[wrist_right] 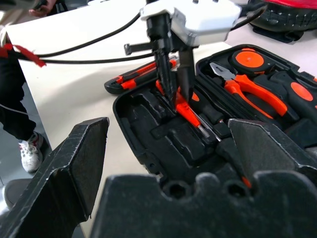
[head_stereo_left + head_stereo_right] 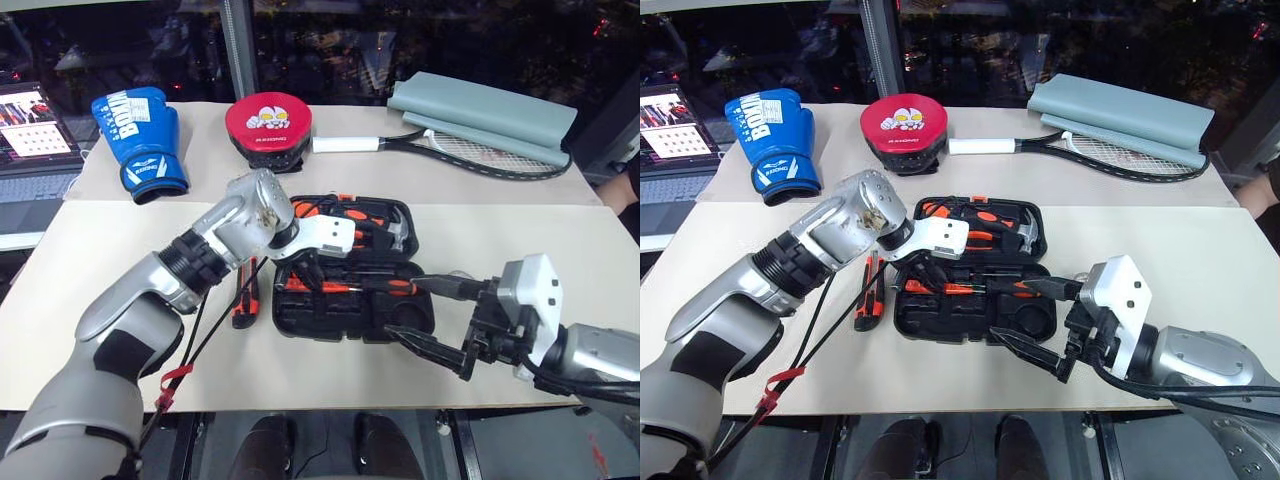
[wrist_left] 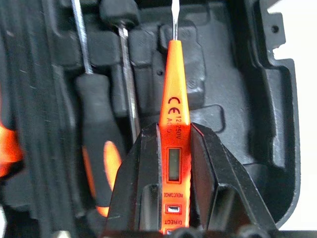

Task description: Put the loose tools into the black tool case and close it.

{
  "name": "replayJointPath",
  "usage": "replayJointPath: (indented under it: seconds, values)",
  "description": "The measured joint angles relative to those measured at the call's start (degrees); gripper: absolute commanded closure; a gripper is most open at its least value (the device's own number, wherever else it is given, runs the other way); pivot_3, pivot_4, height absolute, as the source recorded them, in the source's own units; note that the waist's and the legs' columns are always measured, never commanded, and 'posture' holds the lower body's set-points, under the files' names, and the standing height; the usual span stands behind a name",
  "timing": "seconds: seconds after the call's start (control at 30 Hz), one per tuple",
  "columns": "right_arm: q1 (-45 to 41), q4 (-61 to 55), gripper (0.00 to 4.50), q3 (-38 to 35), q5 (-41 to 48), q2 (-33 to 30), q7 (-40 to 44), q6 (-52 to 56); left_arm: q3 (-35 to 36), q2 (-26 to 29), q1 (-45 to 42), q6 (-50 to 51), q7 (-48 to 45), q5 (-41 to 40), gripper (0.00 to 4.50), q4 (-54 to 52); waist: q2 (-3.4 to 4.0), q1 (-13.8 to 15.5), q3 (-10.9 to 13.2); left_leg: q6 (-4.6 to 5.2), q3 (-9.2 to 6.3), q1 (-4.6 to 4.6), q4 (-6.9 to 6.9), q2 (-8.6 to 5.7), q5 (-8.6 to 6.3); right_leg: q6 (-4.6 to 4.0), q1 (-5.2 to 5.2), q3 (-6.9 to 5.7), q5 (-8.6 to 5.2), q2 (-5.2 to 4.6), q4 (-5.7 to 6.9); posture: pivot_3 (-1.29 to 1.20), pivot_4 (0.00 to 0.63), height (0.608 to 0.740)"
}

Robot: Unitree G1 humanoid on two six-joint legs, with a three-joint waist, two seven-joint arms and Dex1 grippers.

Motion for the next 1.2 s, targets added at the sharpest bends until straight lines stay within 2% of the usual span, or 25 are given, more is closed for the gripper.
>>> replayJointPath:
  seconds: [0.3,0.53,0.97,1.0,1.2]
  values:
    - [0.43,-0.04,0.00,-1.46,1.09,-0.01,-1.13,0.00,0.11,-1.67,0.50,4.67,1.02,1.24,4.10,0.72,0.02,-0.08,-0.01,0.00,-0.02,0.03,0.01,0.00,0.00,0.00,0.04,-0.01,0.00,0.01,0.00,0.00,0.150,0.736]
    - [0.22,-0.04,0.00,-1.44,1.18,-0.01,-1.80,0.00,0.48,-3.82,0.51,4.64,3.44,2.60,4.10,3.45,0.02,0.10,-0.02,0.00,-0.02,0.18,0.03,-0.01,0.00,0.00,0.18,-0.01,0.00,0.00,0.00,0.00,0.150,0.736]
    - [-0.86,0.01,0.00,-0.79,1.14,-0.01,-2.29,-0.01,0.97,-3.65,1.24,3.40,3.40,2.90,4.10,3.11,0.04,0.09,-0.02,0.00,-0.02,0.22,0.03,0.00,0.00,0.00,0.18,0.00,0.00,0.00,0.05,0.00,0.150,0.736]
    - [-0.86,0.01,0.00,-0.79,1.14,-0.01,-2.29,-0.01,0.98,-3.63,1.27,3.39,3.39,2.90,3.30,3.06,0.04,0.09,-0.02,0.00,-0.02,0.22,0.03,0.00,0.00,-0.01,0.19,0.00,0.00,0.00,0.05,0.00,0.150,0.736]
    - [-0.78,0.00,0.00,-0.79,1.14,-0.01,-2.25,-0.01,2.73,-2.83,2.06,5.13,1.42,0.14,1.18,1.46,0.04,0.04,-0.02,0.00,-0.02,0.16,0.03,0.00,0.00,-0.01,0.11,0.00,0.00,0.00,0.05,0.00,0.150,0.736]
